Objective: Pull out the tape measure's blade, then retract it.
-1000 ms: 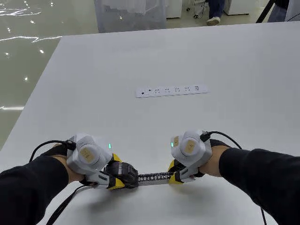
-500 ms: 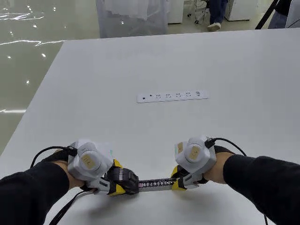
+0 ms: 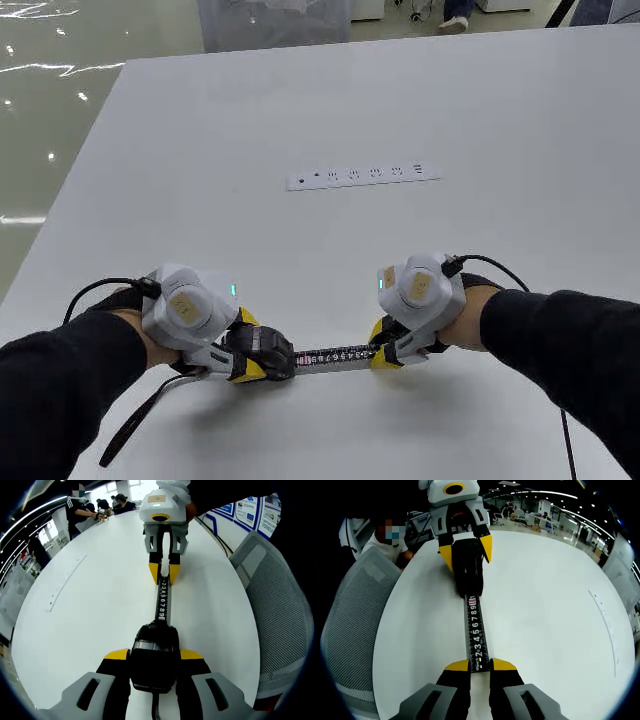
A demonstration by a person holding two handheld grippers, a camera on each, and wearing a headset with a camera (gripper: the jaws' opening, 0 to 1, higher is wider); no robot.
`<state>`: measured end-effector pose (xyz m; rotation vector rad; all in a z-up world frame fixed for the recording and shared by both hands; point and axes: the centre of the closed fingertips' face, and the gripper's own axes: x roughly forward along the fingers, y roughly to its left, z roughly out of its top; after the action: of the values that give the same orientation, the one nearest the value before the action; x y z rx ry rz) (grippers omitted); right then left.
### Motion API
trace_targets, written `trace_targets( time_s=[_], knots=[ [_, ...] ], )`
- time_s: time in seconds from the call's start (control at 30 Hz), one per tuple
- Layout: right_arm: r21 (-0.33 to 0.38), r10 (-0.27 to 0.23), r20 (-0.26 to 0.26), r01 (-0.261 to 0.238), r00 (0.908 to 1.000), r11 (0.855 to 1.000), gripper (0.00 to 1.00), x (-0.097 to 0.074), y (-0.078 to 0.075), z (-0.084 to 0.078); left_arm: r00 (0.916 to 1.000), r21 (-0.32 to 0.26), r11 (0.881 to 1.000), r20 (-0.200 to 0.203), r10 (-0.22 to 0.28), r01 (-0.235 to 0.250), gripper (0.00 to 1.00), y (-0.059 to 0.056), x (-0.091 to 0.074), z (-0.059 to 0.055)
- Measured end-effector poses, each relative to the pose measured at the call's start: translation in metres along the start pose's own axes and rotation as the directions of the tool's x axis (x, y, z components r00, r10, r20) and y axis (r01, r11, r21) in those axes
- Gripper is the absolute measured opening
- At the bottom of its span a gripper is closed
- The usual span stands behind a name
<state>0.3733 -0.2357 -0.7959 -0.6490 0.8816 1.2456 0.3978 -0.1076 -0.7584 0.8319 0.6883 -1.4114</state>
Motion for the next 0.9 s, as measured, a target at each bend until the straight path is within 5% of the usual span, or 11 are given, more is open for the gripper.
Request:
trace_targets(
  time_s=[0.9],
  knots=[
    [0.011, -0.003, -0.007, 0.003, 1.0, 1.0, 0.09, -0.006, -0.001, -0.012, 1.0, -0.004, 1.0, 0.0, 0.002, -0.002, 0.29, 0.0, 0.0, 0.001]
  ],
)
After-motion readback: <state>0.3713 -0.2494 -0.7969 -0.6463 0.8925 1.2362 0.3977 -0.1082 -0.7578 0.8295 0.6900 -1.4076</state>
